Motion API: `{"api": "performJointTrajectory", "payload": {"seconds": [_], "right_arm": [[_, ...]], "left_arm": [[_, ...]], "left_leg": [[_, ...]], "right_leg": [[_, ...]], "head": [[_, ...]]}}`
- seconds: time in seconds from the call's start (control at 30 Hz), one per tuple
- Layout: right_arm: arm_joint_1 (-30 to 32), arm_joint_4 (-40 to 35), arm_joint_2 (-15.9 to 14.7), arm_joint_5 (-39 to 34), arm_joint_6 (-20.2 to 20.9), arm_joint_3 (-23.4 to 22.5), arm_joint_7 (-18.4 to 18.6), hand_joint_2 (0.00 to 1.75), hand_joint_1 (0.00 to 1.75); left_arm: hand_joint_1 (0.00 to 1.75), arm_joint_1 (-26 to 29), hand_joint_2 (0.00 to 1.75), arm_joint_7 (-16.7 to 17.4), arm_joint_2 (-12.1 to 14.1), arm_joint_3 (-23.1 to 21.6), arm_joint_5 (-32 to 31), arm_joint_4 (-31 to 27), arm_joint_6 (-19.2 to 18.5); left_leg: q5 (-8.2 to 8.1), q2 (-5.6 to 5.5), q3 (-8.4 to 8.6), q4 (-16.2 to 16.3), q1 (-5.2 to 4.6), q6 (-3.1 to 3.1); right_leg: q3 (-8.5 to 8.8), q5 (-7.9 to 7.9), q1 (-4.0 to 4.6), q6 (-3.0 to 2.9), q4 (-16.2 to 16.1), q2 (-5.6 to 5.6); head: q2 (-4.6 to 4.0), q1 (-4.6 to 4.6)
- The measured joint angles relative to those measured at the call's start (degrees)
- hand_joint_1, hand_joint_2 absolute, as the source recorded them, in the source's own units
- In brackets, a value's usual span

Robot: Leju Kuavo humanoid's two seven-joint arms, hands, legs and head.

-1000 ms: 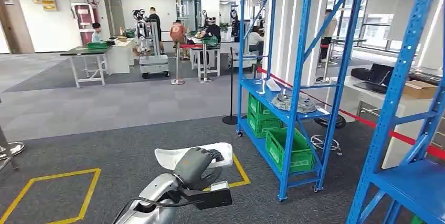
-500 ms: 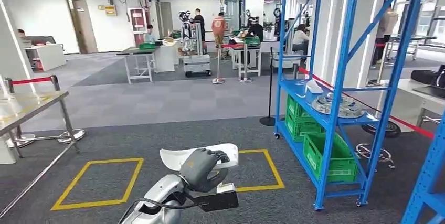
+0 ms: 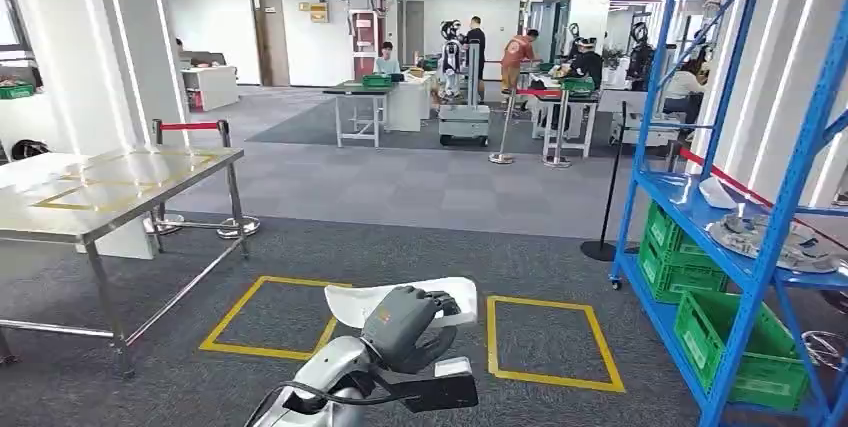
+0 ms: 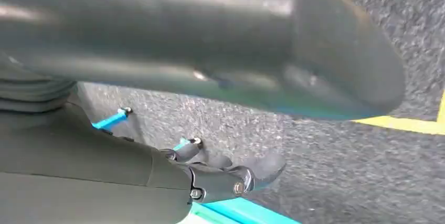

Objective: Take the parts from the cabinet and place them on the table.

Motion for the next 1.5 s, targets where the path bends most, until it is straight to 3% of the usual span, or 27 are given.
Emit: {"api": "performJointTrajectory", "payload": {"seconds": [0.03, 0.1, 0.13, 0.17, 0.3, 0.33, 0.4, 0.47, 0.53, 0.57, 0.63, 0.67, 0.7, 0.83, 0.9, 0.93, 1.0, 1.03, 1.07, 1.13, 1.17, 1.2, 1.33, 1.37, 1.4, 1.43, 1.5], "right_arm": [[0.1, 0.0, 0.0, 0.2, 0.0, 0.0, -0.1, 0.0, 0.0], [0.1, 0.0, 0.0, 0.7, -0.1, 0.0, -0.4, 0.0, 0.0], [0.0, 0.0, 0.0, 0.9, -0.1, 0.0, -0.4, 0.0, 0.0], [0.0, 0.0, 0.0, 1.0, -0.1, 0.0, -0.4, 0.0, 0.0], [-0.1, 0.0, 0.0, 1.7, -0.2, 0.0, -1.0, 0.0, 0.0], [-0.2, 0.0, 0.1, 1.8, -0.2, 0.0, -1.1, 0.0, 0.0], [-0.1, 0.0, 0.0, 1.9, -0.2, 0.0, -1.2, 0.0, 0.0], [0.2, 0.0, 0.0, 2.0, -0.2, 0.0, -1.1, 0.0, 0.0], [0.1, 0.0, 0.0, 2.2, -0.2, 0.0, -1.1, 0.0, 0.0], [0.0, 0.0, 0.0, 2.3, -0.2, 0.0, -1.1, 0.0, 0.0], [0.0, 0.0, 0.0, 2.5, 0.0, 0.0, -1.0, 0.0, 0.0], [0.1, 0.0, 0.0, 2.6, 0.0, 0.0, -1.0, 0.0, 0.0], [0.1, 0.0, 0.0, 2.6, 0.0, 0.0, -1.0, 0.0, 0.0], [-0.4, 0.0, 0.0, 2.7, 0.0, 0.0, -0.8, 0.0, 0.0], [-0.4, 0.0, 0.0, 2.7, 0.1, 0.0, -0.9, 0.0, 0.0], [-0.3, 0.0, 0.0, 2.7, 0.1, 0.0, -0.8, 0.0, 0.0], [0.0, 0.0, -0.1, 2.7, 0.1, 0.0, -0.7, 0.0, 0.0], [0.0, 0.0, -0.1, 2.7, 0.1, 0.0, -0.7, 0.0, 0.0], [0.0, 0.0, -0.1, 2.8, 0.1, 0.0, -0.7, 0.0, 0.0], [0.0, 0.0, -0.2, 2.9, 0.0, 0.0, -1.1, 0.0, 0.0], [0.0, 0.0, -0.2, 3.1, 0.0, 0.0, -1.2, 0.0, 0.0], [-0.1, 0.0, -0.2, 3.3, 0.0, 0.1, -1.3, 0.0, 0.0], [-0.3, 0.0, -0.2, 3.5, 0.1, 0.1, -1.5, 0.0, 0.0], [-0.4, 0.0, -0.2, 3.6, 0.2, 0.2, -1.5, 0.0, 0.0], [-0.5, 0.0, -0.3, 3.8, 0.4, 0.2, -1.5, 0.0, 0.0], [-0.3, 0.0, -0.3, 3.8, 0.7, 0.2, -1.3, 0.0, 0.0], [0.0, 0.0, -0.3, 3.9, 0.9, 0.2, -1.0, 0.0, 0.0]], "left_arm": [[1.71, 0.2, 1.75, 0.0, 0.0, 0.0, -0.1, 0.0, 0.0], [1.71, 0.2, 1.75, -0.1, 0.2, 0.0, -0.1, 0.2, 0.0], [1.71, 0.2, 1.75, -0.2, 0.3, 0.0, -0.1, 0.2, 0.0], [1.71, 0.1, 1.75, -0.3, 0.3, 0.0, -0.1, 0.2, 0.0], [1.71, 0.1, 1.75, -1.0, 1.3, 0.0, -0.3, 0.6, 0.0], [1.71, 0.1, 1.75, -1.0, 1.7, 0.0, -0.3, 0.7, 0.0], [1.71, -0.1, 1.75, -1.0, 2.1, 0.0, -0.5, 0.9, 0.0], [1.71, 0.1, 1.75, -1.0, 2.3, 0.0, -0.6, 1.0, 0.0], [1.71, 0.5, 1.75, -1.0, 2.7, 0.0, -0.6, 1.3, 0.0], [1.71, 0.5, 1.75, -1.0, 2.9, 0.0, -0.6, 1.4, 0.0], [1.71, 0.4, 1.75, -1.1, 3.3, 0.0, -0.6, 1.4, 0.0], [1.71, 0.3, 1.75, -1.2, 3.5, 0.0, -0.6, 1.4, 0.0], [1.71, 0.2, 1.75, -1.3, 3.5, 0.0, -0.6, 1.4, 0.0], [1.71, 0.3, 1.75, -1.3, 4.0, 0.0, -0.6, 1.3, 0.0], [1.71, 0.0, 1.75, -1.3, 4.0, 0.0, -0.6, 1.1, 0.0], [1.71, 0.0, 1.75, -1.4, 3.8, 0.0, -0.6, 1.1, 0.0], [1.71, 0.5, 1.75, -1.4, 3.6, 0.0, -0.6, 1.2, 0.0], [1.71, 0.6, 1.75, -1.4, 3.7, 0.0, -0.6, 1.3, -0.1], [1.71, 0.7, 1.75, -1.6, 3.8, 0.0, -0.6, 1.3, -0.1], [1.71, 0.6, 1.75, -1.6, 3.8, 0.0, -0.5, 1.2, -0.1], [1.71, 0.6, 1.75, -1.6, 3.8, 0.0, -0.4, 1.2, -0.1], [1.71, 0.4, 1.75, -1.6, 3.8, 0.0, -0.3, 1.2, -0.1], [1.71, 0.4, 1.75, -1.4, 4.4, 0.0, 0.0, 1.1, -0.2], [1.71, 0.4, 1.75, -1.3, 4.6, 0.0, 0.0, 1.1, -0.2], [1.71, 0.3, 1.75, -1.2, 4.8, 0.0, 0.0, 1.1, -0.2], [1.71, 0.2, 1.75, -1.2, 4.7, 0.0, 0.0, 1.0, -0.2], [1.71, 0.4, 1.75, -1.3, 4.7, 0.0, 0.0, 1.1, -0.4]], "left_leg": [[-0.01, -0.86, -0.02, 0.2, 0.01, -0.02], [-0.06, -2.57, -0.06, 0.6, 0.06, -0.2], [-0.16, -3.34, -0.13, 0.8, 0.15, -0.49], [-0.15, -3.88, -0.38, 1.0, 0.25, -0.82], [0.76, -6.62, -1.13, 0.4, 0.53, -2.78], [0.7, -6.47, -1.6, 0.6, 0.46, -3.04], [-2.6, -0.41, -3.75, 5.4, 0.03, -3.35], [-6.92, 1.4, -8.16, 14.8, 0.31, -3.61], [-7.64, 1.65, -10.02, 18.9, 0.63, -3.83], [-6.04, 1.81, -8.82, 16.7, 0.75, -3.87], [-1.5, 3.46, -3.25, 6.6, 0.67, -3.54], [-0.31, 6.74, -0.69, 2.1, 0.34, -3.12], [-1.11, 8.13, 0.26, 0.6, -0.5, -2.74], [-0.76, 4.52, 0.06, 0.3, -0.22, -1.46], [-0.46, 3.17, 0.31, 0.1, 0.46, -0.76], [-0.45, 2.46, 0.3, 0.1, 0.58, -0.7], [-0.45, 0.67, 0.29, 0.2, 0.57, -0.64], [-0.46, -0.21, 0.28, 0.3, 0.58, -0.65], [-0.51, -1.06, 0.28, 0.5, 0.6, -0.71], [-0.74, -2.76, 0.29, 0.9, 0.83, -1.07], [-0.91, -3.43, 0.19, 1.2, 0.95, -1.35], [-0.92, -4.08, -0.16, 1.4, 0.74, -1.85], [-0.11, -6.78, -1.17, 0.7, 1.03, -3.47], [-0.45, -4.9, -1.34, 1.3, 0.95, -3.61], [-1.97, -1.64, -2.24, 3.3, 0.56, -3.63], [-4.34, 0.32, -4.13, 7.4, 0.59, -3.75], [-8.45, 1.65, -8.58, 16.9, 0.7, -3.88]], "right_leg": [[-0.06, 1.38, -0.02, -0.03, -0.7, 0.0], [3.68, 6.63, -0.31, -0.13, -9.4, 0.41], [6.4, 8.98, -0.56, -0.09, -14.9, 1.98], [7.38, 7.83, -0.94, -0.06, -16.7, 4.94], [7.51, 8.48, -0.1, -1.12, -17.3, 2.93], [7.71, 8.92, -0.76, -1.77, -18.0, 2.02], [7.86, 9.06, -0.3, -2.57, -18.3, 0.69], [7.84, 8.91, -0.07, -2.79, -18.3, -1.14], [7.87, 8.81, -0.05, -2.83, -18.3, -2.73], [7.92, 8.71, -0.05, -2.79, -18.2, -3.52], [8.29, 8.41, -0.06, -2.5, -18.2, -5.01], [8.58, 8.2, 0.08, -2.2, -18.1, -5.56], [8.53, 7.81, 0.51, -1.78, -17.8, -6.25], [9.59, 7.25, 0.51, -0.7, -18.1, -9.11], [8.05, 4.8, -0.08, -0.25, -14.5, -3.07], [6.02, 2.82, -0.08, -0.08, -10.3, -1.28], [1.1, -0.12, -0.05, 0.12, -1.4, -0.2], [-0.26, 0.18, -0.03, 0.05, 0.2, -0.15], [-0.18, 1.91, -0.06, -0.01, -1.2, -0.13], [3.64, 7.73, -0.29, -0.03, -10.7, 0.65], [5.84, 9.77, -0.58, 0.12, -15.7, 2.46], [6.37, 8.36, -0.84, 0.31, -16.9, 5.42], [6.65, 9.01, -0.63, -1.12, -17.3, 2.71], [6.72, 9.27, -0.75, -1.61, -17.6, 1.9], [6.75, 9.24, -0.63, -2.24, -17.7, 1.32], [6.75, 9.22, -0.39, -2.4, -17.7, 0.67], [6.74, 9.08, -0.09, -2.61, -17.7, -1.13]], "head": [[0.0, 0.0], [0.0, 0.02], [0.0, 0.06], [-0.02, 0.04], [0.0, 0.09], [0.0, -0.02], [0.0, -0.26], [0.0, -0.31], [0.0, -0.33], [0.0, -0.33], [0.0, -0.37], [0.0, -0.37], [-0.02, -0.39], [0.0, -0.2], [0.0, -0.15], [0.0, -0.07], [0.0, 0.0], [0.0, 0.0], [0.0, 0.0], [0.0, 0.02], [0.0, 0.06], [0.0, 0.06], [0.0, 0.07], [0.0, 0.04], [0.0, -0.22], [0.0, -0.22], [0.0, -0.22]]}}
